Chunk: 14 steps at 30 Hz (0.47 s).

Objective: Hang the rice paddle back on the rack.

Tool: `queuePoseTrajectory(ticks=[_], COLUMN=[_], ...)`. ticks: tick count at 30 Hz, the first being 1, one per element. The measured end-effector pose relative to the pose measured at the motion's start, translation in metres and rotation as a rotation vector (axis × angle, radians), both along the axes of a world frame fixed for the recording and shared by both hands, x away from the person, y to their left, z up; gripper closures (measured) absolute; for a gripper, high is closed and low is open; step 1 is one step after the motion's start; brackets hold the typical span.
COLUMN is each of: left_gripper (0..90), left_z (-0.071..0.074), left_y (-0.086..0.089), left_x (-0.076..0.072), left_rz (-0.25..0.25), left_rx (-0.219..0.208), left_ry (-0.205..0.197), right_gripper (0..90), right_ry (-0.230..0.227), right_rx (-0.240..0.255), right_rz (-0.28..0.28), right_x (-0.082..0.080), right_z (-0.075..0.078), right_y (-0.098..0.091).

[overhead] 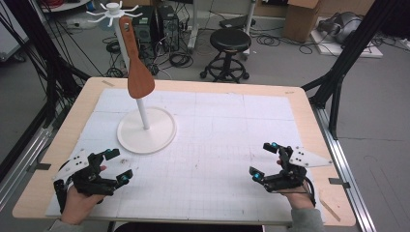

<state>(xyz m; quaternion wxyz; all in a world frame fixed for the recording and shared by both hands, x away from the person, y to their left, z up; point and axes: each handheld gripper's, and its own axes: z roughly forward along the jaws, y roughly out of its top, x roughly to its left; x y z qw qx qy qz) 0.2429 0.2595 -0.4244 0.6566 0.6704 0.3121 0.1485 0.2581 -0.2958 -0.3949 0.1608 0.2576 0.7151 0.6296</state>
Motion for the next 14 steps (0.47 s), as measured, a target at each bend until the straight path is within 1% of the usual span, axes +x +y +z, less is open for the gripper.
queuePoseTrajectory(ticks=[3,7,10,11,13,14], left_gripper=[1.8,1.7,1.8,1.8,1.8,1.7], left_z=[0.0,0.0,0.0,0.0,0.0,0.0], left_y=[0.001,0.0,0.0,0.0,0.001,0.001], left_x=[0.0,0.001,0.001,0.001,0.002,0.002], left_rz=[0.004,-0.001,0.005,0.006,0.008,0.009], left_rx=[-0.001,0.01,0.006,0.004,0.005,0.006], left_ry=[0.001,0.0,0.001,0.002,-0.002,-0.004], right_gripper=[0.0,0.0,0.0,0.0,0.0,0.0], right_ry=[-0.003,0.017,0.027,0.039,0.035,0.042], right_rx=[0.016,0.024,0.006,0.001,-0.007,-0.007], right_rz=[-0.008,0.025,0.034,0.034,0.039,0.039], right_x=[-0.001,0.0,0.001,0.001,0.002,0.002], right_z=[-0.002,-0.006,-0.009,-0.01,-0.011,-0.011], right_y=[-0.011,-0.024,-0.026,-0.025,-0.024,-0.023])
